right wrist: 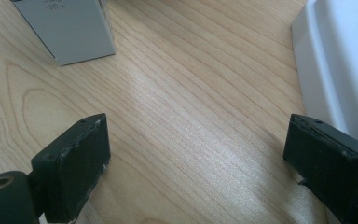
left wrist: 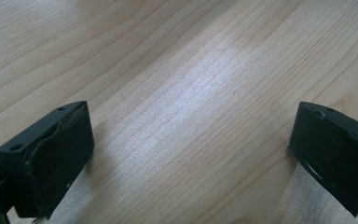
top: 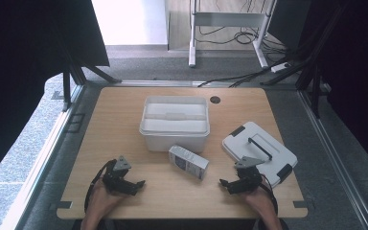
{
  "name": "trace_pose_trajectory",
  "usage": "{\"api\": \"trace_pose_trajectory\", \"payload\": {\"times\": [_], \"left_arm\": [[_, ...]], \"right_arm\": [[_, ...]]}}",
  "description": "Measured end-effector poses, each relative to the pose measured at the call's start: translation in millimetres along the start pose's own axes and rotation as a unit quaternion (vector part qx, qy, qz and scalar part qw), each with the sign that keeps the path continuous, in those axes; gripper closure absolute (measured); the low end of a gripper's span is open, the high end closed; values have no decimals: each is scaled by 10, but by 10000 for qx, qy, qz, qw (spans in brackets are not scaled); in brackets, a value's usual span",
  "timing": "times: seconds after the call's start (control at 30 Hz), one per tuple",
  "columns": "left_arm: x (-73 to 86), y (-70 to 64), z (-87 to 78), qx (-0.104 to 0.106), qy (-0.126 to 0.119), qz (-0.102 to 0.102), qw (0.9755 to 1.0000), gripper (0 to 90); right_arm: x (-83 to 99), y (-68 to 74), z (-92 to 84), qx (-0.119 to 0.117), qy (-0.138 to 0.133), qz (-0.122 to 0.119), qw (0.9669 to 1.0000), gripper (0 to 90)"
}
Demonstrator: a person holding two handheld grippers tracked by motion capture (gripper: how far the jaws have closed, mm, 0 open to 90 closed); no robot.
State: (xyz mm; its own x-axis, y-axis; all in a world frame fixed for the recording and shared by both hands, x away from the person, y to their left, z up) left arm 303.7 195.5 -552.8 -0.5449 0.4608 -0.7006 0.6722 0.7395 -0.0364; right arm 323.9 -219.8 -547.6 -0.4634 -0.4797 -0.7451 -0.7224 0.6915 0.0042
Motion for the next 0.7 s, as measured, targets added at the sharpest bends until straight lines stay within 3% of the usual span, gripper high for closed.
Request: {"api": "trace_pose_trajectory", "payload": {"times": [0.7], "left_arm": [[-9, 6, 8, 20, -4, 24, 10000, 0]], "right_arm": [[0, -1, -2, -13, 9, 3, 10000, 65]]}}
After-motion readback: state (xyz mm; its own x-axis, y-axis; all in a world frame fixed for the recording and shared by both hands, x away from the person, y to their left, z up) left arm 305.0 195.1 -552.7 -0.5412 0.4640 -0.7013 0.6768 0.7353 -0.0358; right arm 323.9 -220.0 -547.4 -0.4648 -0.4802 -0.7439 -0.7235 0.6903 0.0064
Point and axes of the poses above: each handheld gripper's, and its own axes: z roughly forward along the jaws, x roughly out of its underside, y roughly to its left, the point moved 4 cm from there along z, roughly forward along the jaws, and after that the axes turned 3 degrees about -y, right-handed, at the moved point
